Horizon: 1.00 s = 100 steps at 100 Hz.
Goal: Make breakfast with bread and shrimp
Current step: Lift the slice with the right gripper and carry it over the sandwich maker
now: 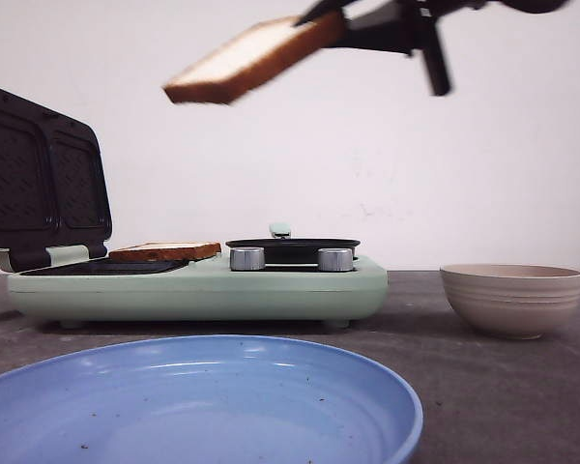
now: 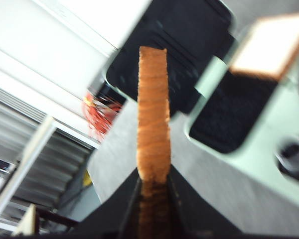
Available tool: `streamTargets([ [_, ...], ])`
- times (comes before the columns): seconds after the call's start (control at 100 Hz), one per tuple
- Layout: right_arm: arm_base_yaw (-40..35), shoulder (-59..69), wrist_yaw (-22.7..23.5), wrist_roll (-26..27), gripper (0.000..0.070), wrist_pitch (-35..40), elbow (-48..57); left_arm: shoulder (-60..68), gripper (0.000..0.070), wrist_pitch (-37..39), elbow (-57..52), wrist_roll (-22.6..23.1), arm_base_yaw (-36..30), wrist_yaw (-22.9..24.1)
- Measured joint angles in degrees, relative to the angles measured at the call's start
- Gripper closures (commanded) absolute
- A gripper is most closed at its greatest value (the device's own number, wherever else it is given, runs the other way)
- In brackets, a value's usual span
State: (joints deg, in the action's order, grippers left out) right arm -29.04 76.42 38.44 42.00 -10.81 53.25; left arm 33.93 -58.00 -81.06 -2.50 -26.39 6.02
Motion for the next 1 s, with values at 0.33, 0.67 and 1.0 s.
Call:
streamTargets([
  [0.33,-7.2,20.6,-16.2,12.1,0.07,-13.2,11.3,0.0,0.069,-0.1,0.0,0.0,0.0,0.0],
  [0.67,-14.7,31.2,-32.1,26.8,0.07,-21.0,13.4,0.0,0.069,-1.6,0.0,0.0,0.0,0.0],
  [1.0,-16.2,37.0,-32.1,32.3,0.07,-21.9,18.1,0.0,0.0689,-1.4,0.0,0.0,0.0,0.0],
])
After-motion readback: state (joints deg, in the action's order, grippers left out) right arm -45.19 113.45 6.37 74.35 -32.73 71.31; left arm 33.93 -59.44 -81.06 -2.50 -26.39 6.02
